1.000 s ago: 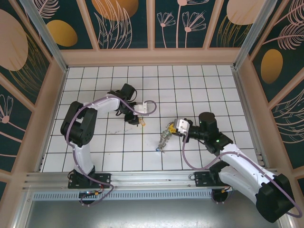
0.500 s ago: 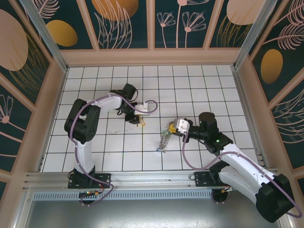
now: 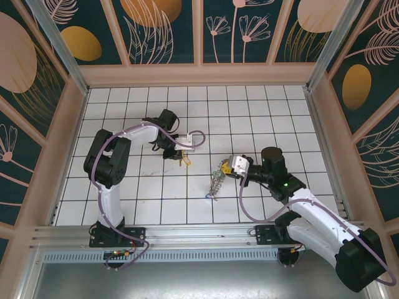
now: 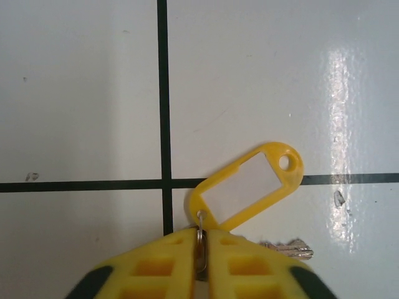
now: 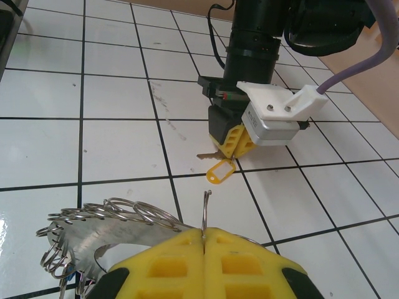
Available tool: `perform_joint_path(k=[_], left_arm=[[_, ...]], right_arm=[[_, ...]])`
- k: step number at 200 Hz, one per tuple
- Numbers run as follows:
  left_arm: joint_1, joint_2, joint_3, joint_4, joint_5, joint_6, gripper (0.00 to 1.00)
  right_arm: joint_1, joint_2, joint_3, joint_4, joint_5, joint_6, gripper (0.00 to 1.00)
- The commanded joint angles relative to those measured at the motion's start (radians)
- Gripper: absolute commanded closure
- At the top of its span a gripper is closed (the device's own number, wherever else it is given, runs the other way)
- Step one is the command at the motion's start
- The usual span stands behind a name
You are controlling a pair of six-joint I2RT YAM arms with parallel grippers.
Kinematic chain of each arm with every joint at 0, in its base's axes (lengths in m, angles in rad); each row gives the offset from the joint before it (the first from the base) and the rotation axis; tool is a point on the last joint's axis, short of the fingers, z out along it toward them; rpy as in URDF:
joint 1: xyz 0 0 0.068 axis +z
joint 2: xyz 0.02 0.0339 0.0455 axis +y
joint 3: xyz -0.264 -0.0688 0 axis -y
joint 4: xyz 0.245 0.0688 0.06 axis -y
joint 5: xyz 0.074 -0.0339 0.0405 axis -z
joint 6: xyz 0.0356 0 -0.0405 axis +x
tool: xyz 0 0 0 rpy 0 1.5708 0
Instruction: Put the keys on the keyring
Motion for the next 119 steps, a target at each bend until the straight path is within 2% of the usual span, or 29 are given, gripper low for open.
perform_joint_path(k=[1, 28, 67, 82, 101, 119], left_arm=[[0.005, 0.001, 0.022, -0.030, 0.023, 0.014, 0.91], [0.004, 0.002, 0.028, -0.032, 0.023, 0.012, 1.00], [0.005, -0.057, 0.058, -0.057, 0.041, -0.007, 1.00], [0.004, -0.114, 0.054, -0.041, 0.085, -0.027, 1.00], [-0.001, -0.196, 0.033, -0.004, 0.196, -0.081, 1.00], [-0.017, -0.293, -0.032, 0.090, 0.289, -0.158, 1.00]], right_arm=[[-0.008, -0.003, 0.007, 0.034, -0.020, 0.004, 1.00], [-0.008, -0.004, 0.006, 0.035, -0.020, 0.005, 1.00], [-0.009, 0.003, 0.022, 0.020, -0.043, 0.000, 1.00], [-0.009, 0.006, 0.031, 0.015, -0.067, 0.000, 1.00], [-0.008, 0.006, 0.035, 0.024, -0.067, 0.009, 1.00], [-0.009, 0.007, 0.050, 0.016, -0.065, 0.012, 1.00]])
